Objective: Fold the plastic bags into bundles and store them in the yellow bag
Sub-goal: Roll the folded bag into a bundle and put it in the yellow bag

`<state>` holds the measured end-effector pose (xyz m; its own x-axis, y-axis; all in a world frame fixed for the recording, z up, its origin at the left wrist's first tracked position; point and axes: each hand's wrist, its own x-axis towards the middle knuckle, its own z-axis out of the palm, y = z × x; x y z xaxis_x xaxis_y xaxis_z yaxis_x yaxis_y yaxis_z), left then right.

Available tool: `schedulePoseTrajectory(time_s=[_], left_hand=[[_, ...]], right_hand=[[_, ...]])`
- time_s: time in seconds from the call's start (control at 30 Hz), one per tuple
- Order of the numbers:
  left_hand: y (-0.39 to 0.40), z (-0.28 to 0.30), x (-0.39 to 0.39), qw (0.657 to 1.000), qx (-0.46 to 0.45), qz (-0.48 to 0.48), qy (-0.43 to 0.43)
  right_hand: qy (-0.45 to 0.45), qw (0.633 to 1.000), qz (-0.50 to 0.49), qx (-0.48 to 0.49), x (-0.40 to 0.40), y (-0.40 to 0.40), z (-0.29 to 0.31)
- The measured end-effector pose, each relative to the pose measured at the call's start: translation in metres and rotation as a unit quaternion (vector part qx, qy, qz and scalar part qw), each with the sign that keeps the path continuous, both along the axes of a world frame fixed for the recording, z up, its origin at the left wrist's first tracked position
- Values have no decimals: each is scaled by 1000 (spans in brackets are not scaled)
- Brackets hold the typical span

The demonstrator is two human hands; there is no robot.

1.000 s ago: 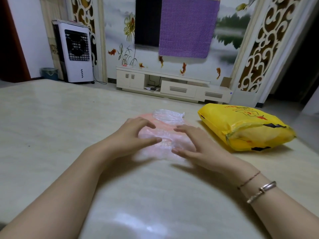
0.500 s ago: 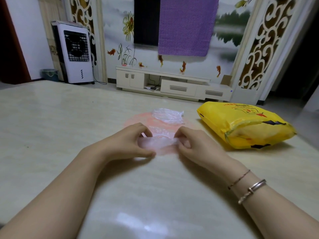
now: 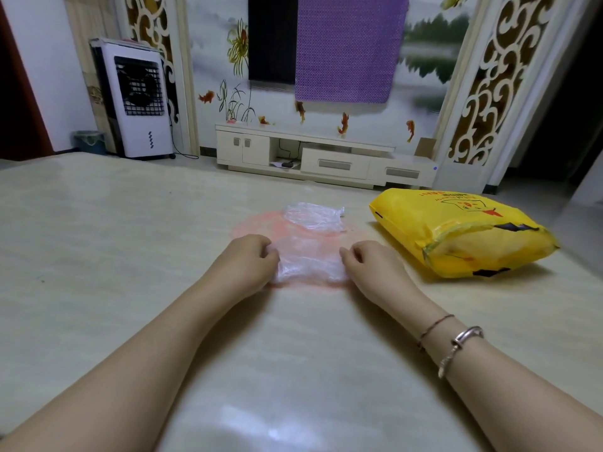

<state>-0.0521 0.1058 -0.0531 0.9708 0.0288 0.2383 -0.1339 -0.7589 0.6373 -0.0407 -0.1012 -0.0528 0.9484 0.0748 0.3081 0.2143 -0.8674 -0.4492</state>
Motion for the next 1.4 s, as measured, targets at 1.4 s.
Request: schedulePoseTrajectory(time_s=[1.4], left_hand=[[-19, 21, -13, 866, -476, -15, 153]], right_hand=[[-193, 942, 273, -9, -15, -15, 9]])
